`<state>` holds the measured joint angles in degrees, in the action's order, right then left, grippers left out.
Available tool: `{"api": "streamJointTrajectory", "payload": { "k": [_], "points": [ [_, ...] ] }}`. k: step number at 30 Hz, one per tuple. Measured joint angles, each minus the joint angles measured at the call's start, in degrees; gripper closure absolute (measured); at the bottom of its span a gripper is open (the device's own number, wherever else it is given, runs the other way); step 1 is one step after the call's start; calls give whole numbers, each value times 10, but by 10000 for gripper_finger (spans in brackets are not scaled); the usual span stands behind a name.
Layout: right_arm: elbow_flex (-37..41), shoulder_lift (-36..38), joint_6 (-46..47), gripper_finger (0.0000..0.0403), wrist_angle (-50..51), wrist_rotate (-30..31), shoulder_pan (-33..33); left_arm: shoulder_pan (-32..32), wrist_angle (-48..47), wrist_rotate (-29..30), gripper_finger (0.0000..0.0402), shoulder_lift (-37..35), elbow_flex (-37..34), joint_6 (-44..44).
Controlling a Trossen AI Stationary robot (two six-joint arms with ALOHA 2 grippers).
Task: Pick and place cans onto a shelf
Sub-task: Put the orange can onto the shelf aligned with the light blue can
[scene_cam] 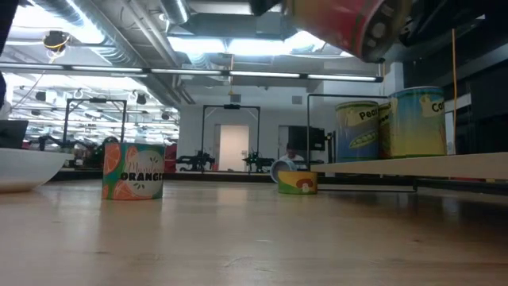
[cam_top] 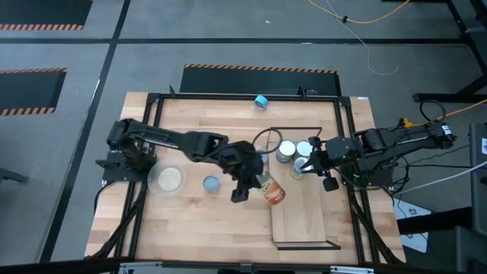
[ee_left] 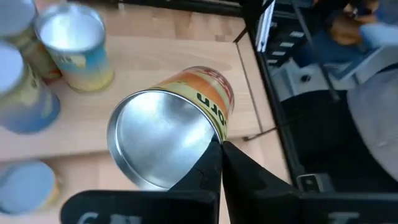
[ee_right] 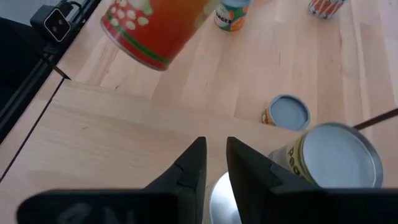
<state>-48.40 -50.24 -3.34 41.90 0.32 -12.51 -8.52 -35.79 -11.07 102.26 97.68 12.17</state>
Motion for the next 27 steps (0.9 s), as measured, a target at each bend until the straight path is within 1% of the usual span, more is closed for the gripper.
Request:
{"api": "streamJointTrajectory", "payload": {
  "k": [3,6,12,15,21,27],
  "points": [
    [0,14,3,335,10,0,0,4,-54,11,401,35,61,-41],
    [-1,31,3,335,10,0,0,7,-83,17,401,70,111,-84],
    [-1,62,3,335,10,0,0,12,-127,53,402,124,181,-166],
    [-1,69,3,335,8,-1,0,18,-129,72,401,136,184,-191],
    [-1,68,1,335,-6,-1,0,23,-128,141,401,148,185,-233],
    [-1,54,-4,335,-66,0,0,26,-133,148,401,161,184,-248]
  ]
}}
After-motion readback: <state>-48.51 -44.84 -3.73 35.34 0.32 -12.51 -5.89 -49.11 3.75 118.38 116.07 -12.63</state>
